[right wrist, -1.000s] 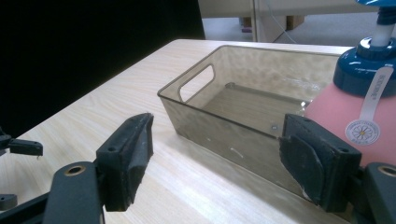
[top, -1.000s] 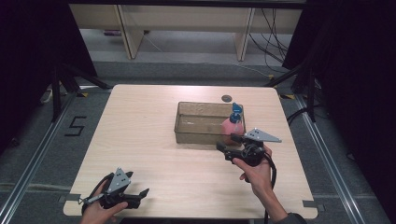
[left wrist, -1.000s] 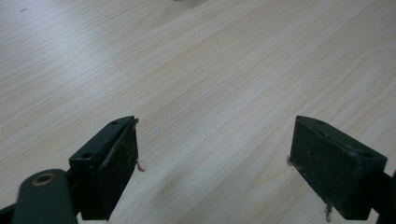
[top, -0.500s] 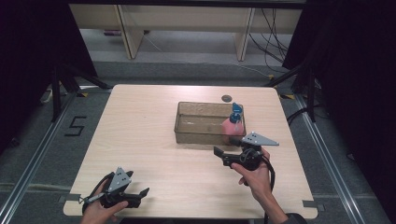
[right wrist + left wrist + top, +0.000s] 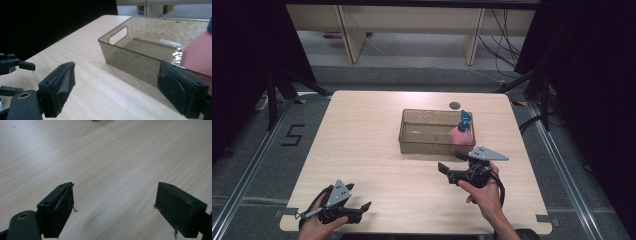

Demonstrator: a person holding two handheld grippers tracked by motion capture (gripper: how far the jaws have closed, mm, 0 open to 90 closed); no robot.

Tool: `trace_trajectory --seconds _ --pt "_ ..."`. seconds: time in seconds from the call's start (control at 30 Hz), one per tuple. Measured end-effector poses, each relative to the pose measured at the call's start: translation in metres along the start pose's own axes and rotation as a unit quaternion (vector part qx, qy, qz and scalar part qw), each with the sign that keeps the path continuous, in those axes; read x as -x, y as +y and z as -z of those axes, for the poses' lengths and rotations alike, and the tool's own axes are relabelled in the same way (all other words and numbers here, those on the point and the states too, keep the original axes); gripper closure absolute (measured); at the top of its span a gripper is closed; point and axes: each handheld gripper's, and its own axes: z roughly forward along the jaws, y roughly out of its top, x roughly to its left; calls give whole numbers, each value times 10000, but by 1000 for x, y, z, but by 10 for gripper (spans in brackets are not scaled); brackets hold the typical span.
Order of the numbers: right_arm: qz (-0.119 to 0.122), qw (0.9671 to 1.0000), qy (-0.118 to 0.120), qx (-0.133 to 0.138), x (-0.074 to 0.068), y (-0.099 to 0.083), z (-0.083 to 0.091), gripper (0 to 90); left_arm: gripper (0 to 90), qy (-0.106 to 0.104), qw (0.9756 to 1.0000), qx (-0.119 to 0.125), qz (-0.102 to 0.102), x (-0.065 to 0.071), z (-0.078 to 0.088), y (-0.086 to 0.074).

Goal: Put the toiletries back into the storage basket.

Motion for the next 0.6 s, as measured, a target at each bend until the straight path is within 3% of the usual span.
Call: trace_trajectory --seconds 0.1,0.13,0.4,0.6 --pt "204 9997 -77 60 1 -1 0 156 150 61 10000 -7 -32 -1 0 0" --pt "4 10000 9 -32 -2 -2 1 156 150 63 10000 -17 -44 -1 0 0" --pt "131 9999 -24 -19 -3 -6 5 157 150 22 10000 -1 0 0 0 0" --pt "19 10000 51 -77 -5 -9 7 158 150 25 10000 30 12 1 -1 -1"
